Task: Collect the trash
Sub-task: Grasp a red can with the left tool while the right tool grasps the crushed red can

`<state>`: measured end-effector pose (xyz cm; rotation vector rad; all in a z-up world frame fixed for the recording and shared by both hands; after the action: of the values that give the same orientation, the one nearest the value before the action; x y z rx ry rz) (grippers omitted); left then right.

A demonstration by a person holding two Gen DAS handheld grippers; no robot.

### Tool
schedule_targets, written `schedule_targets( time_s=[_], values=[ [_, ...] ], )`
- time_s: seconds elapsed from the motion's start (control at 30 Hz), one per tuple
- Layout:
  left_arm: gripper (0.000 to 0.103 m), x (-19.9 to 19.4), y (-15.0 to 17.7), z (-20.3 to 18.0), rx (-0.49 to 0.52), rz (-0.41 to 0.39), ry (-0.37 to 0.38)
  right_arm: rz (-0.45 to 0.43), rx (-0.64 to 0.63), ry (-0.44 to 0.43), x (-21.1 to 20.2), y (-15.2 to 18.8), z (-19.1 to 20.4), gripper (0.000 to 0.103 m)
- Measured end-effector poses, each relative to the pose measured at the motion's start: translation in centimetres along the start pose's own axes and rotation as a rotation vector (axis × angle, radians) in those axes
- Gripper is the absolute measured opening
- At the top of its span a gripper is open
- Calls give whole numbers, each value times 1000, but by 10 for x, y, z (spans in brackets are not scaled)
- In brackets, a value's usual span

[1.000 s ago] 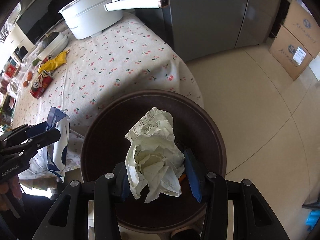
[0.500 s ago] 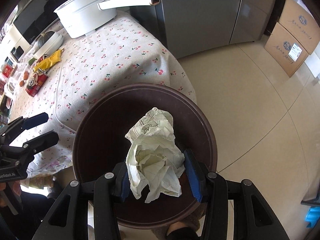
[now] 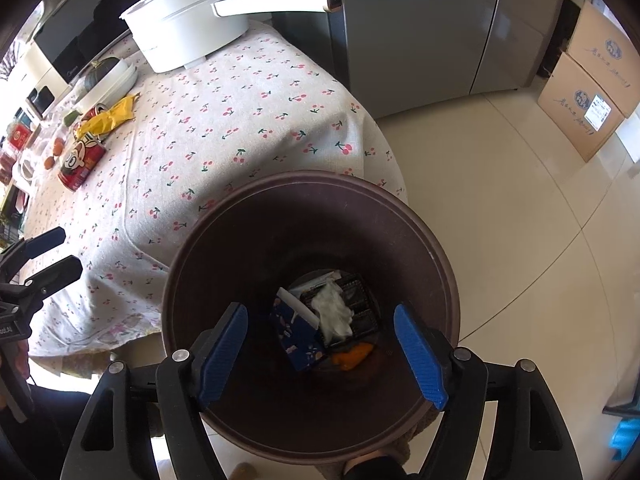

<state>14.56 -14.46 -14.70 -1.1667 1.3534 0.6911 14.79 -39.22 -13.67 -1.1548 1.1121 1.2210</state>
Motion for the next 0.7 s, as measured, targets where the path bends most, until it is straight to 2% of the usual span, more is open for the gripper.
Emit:
schedule_targets(
  time_s=[0.37,0.53,0.7],
  values=[
    [99,-20,12,62,-131,-20,-21,-29,-51,-1,-3,-25,43,80],
    [99,-31,12,108,-196,-22,-56,-42,-118,-14,-5,-49,84,80],
    [99,-35,4,153,-249,-41,-121,-53,-235,7,-3,-82,140,81]
  ],
)
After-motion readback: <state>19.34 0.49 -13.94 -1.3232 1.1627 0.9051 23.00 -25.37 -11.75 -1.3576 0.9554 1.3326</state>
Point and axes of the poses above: each gripper's, at about its wrist camera, not at the fingertips, and x roughly the way its jaws point, z to its left, y to its underside, the point moved 8 cm from there along x, roughly the way its jaws point, and after that the axes turned 13 degrees about z, right-handed, at the moved point
